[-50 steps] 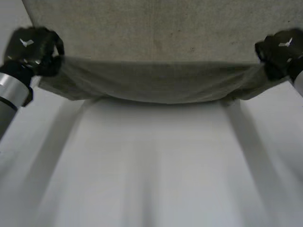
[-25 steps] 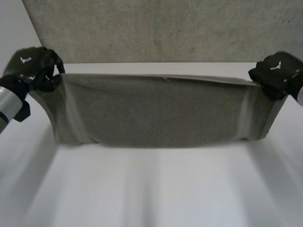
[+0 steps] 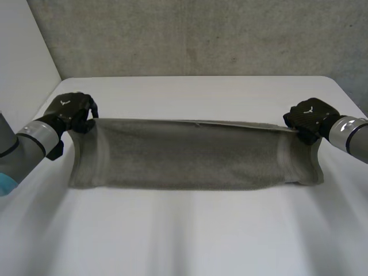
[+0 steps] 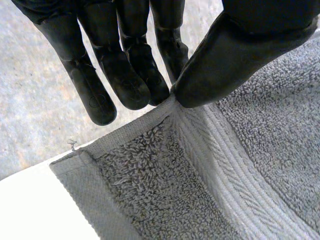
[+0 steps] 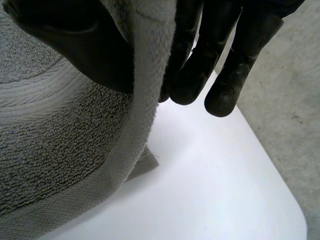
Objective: Fold the towel.
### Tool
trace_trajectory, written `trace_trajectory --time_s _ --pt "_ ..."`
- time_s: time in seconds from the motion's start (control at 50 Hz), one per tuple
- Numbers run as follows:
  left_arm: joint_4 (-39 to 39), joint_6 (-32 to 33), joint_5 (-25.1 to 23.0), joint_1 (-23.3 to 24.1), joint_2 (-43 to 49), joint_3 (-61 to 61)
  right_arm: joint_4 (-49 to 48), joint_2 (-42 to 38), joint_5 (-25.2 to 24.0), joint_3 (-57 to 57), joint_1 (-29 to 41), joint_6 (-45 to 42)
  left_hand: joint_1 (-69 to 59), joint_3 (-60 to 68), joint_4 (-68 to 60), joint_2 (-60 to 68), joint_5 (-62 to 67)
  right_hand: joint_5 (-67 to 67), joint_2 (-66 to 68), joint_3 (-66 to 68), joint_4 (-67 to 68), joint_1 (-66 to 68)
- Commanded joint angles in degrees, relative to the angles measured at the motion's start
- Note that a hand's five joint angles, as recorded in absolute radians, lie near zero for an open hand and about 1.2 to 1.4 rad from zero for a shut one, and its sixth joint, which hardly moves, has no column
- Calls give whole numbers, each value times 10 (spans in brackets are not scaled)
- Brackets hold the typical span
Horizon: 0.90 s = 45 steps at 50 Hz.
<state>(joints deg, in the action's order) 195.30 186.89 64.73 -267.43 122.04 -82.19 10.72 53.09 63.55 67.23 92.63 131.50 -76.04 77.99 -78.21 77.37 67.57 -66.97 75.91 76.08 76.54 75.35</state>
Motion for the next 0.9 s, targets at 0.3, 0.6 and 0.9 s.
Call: trace_trajectory --time_s 0.3,0.6,0.9 --pt "-33 31 60 10 44 44 -14 -62 32 -70 16 23 577 -597 599 -591 -593 670 -659 -661 -665 -654" --pt "-63 22 72 14 -69 12 -15 100 47 -4 19 192 593 -612 614 -606 -608 670 -659 -661 -665 -654" --pt "-26 22 71 33 -104 -141 -55 128 37 216 -18 169 577 -597 599 -591 -593 670 -659 -661 -665 -654"
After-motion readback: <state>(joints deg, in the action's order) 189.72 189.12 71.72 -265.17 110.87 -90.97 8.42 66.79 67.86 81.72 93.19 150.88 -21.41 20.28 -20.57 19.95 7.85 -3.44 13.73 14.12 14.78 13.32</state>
